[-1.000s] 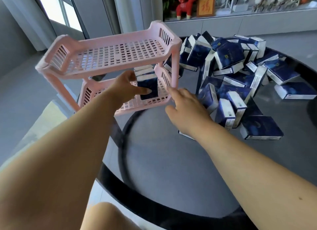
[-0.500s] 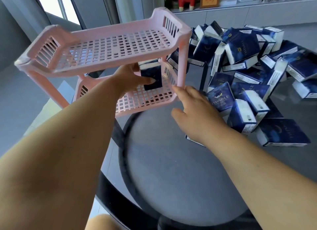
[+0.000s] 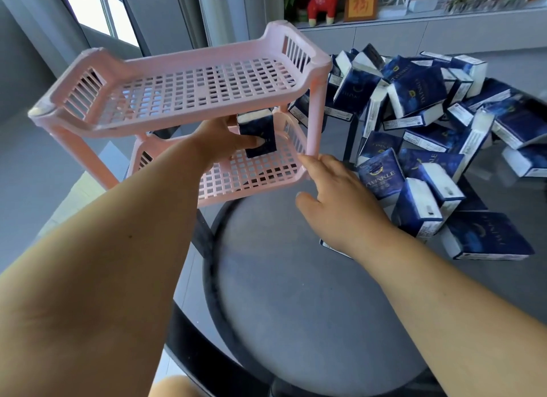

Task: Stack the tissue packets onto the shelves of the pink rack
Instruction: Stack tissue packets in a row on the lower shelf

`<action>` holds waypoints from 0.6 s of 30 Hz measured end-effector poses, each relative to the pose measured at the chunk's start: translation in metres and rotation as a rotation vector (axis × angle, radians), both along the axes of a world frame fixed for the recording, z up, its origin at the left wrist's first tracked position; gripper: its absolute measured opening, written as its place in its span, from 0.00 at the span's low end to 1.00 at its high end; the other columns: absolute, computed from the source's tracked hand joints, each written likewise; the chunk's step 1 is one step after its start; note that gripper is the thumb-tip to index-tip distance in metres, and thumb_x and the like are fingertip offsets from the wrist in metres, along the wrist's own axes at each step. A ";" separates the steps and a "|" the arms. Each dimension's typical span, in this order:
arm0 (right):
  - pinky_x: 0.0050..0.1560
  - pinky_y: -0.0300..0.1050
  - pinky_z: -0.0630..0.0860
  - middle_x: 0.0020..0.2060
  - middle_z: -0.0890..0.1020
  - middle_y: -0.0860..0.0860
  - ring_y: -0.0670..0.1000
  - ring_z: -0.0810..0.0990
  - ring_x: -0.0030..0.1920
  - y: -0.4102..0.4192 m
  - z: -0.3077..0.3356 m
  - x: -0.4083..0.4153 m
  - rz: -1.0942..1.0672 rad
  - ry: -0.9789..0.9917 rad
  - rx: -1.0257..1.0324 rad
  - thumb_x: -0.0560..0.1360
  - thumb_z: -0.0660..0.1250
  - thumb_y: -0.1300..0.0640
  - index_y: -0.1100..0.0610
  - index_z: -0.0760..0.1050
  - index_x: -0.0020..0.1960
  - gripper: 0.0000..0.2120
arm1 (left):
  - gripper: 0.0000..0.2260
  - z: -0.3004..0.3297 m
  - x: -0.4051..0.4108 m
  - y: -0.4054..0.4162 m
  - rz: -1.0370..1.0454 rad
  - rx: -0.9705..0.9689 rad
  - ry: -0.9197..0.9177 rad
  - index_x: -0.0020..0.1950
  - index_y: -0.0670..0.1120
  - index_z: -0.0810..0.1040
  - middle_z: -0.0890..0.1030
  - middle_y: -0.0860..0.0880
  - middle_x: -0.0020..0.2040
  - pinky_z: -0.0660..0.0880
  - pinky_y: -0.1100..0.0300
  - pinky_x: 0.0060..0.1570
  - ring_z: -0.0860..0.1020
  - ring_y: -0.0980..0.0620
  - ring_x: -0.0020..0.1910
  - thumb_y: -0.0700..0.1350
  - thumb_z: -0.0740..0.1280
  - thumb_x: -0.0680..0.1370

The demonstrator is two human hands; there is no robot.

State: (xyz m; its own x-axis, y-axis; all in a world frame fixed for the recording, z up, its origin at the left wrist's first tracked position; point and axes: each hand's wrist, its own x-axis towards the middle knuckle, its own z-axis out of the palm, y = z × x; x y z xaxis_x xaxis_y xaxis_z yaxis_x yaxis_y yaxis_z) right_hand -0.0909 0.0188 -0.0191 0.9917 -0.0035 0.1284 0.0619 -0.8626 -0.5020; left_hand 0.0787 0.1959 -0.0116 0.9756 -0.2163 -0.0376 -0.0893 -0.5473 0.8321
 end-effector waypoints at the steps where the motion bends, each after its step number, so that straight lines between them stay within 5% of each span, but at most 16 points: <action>1: 0.66 0.50 0.65 0.70 0.63 0.48 0.53 0.64 0.67 0.000 0.000 0.000 -0.001 -0.003 0.001 0.76 0.56 0.52 0.48 0.55 0.75 0.27 | 0.27 0.001 -0.001 0.000 -0.002 -0.001 0.001 0.66 0.49 0.74 0.79 0.54 0.61 0.77 0.57 0.44 0.79 0.50 0.54 0.44 0.77 0.70; 4: 0.66 0.50 0.65 0.69 0.64 0.48 0.53 0.64 0.67 0.000 -0.001 0.001 -0.004 -0.014 0.001 0.76 0.57 0.52 0.48 0.56 0.75 0.27 | 0.28 0.001 -0.005 -0.001 -0.008 -0.003 -0.013 0.66 0.49 0.74 0.78 0.55 0.61 0.76 0.60 0.40 0.79 0.51 0.53 0.45 0.78 0.69; 8: 0.66 0.50 0.65 0.69 0.64 0.48 0.53 0.64 0.67 0.000 -0.002 0.001 -0.005 -0.024 0.003 0.77 0.57 0.51 0.48 0.56 0.75 0.27 | 0.30 0.000 -0.007 0.001 0.036 -0.026 -0.015 0.66 0.49 0.74 0.78 0.54 0.63 0.79 0.54 0.47 0.79 0.51 0.55 0.46 0.80 0.67; 13: 0.65 0.49 0.66 0.67 0.67 0.49 0.52 0.66 0.66 -0.001 -0.003 0.001 -0.006 -0.056 0.015 0.77 0.59 0.50 0.48 0.58 0.74 0.26 | 0.35 0.004 -0.018 0.004 0.057 -0.032 -0.022 0.69 0.46 0.71 0.74 0.52 0.68 0.78 0.62 0.36 0.80 0.50 0.51 0.46 0.81 0.65; 18: 0.60 0.48 0.69 0.60 0.71 0.51 0.53 0.69 0.61 0.000 0.001 -0.005 -0.030 -0.099 0.039 0.77 0.60 0.50 0.53 0.66 0.69 0.22 | 0.39 0.016 -0.044 0.006 0.107 0.023 -0.052 0.73 0.44 0.67 0.71 0.51 0.68 0.80 0.57 0.44 0.80 0.52 0.43 0.47 0.80 0.66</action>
State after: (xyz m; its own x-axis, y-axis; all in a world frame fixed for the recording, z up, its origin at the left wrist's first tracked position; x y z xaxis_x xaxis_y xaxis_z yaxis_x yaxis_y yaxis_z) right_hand -0.0957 0.0193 -0.0181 0.9735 -0.0403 0.2253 0.0871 -0.8449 -0.5278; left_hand 0.0351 0.2021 0.0048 0.9938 -0.1109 0.0099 -0.0723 -0.5751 0.8149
